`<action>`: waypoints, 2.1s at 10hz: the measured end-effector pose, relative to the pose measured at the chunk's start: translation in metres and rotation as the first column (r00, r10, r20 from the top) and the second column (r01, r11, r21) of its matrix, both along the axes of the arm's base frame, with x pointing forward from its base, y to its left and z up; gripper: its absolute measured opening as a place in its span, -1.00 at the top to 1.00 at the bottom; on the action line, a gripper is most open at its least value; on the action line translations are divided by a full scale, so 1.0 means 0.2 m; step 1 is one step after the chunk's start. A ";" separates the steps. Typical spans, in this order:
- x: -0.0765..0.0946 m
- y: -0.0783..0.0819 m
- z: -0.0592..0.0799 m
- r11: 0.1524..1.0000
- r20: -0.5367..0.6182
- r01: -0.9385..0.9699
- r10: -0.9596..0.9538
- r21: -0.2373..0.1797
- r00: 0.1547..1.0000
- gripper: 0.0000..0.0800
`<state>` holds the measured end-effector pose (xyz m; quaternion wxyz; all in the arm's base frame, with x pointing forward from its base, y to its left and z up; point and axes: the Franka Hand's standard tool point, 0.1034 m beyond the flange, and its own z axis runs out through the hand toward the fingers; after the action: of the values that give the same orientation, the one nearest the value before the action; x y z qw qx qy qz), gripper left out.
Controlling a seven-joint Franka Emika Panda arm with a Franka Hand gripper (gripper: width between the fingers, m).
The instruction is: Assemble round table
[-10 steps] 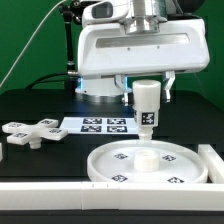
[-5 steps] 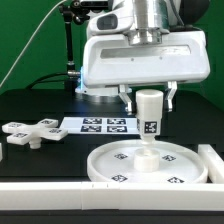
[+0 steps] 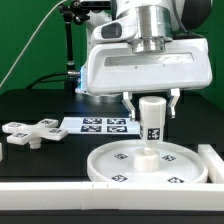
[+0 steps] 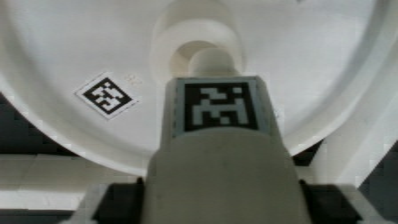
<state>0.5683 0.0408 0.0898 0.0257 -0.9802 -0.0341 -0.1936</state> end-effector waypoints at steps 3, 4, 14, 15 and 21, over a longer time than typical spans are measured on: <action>-0.01 -0.02 -0.01 1.000 0.001 0.005 -0.005 -0.003 1.000 -0.02; -0.01 -0.02 -0.02 1.000 -0.002 0.006 -0.006 -0.003 1.000 -0.02; -0.02 -0.03 -0.09 1.000 0.021 0.002 -0.002 -0.018 1.000 -0.02; -0.02 -0.03 -0.09 1.000 0.021 0.002 -0.002 -0.018 1.000 -0.26; -0.02 0.00 0.06 1.000 -0.054 -0.015 0.016 0.013 0.998 -0.62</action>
Offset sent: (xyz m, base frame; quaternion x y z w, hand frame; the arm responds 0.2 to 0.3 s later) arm -0.0054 -0.0062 -0.0042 -0.0061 0.0059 -0.0136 0.9999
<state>0.5638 0.0400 0.1009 0.0342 -0.9845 -0.0397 -0.1671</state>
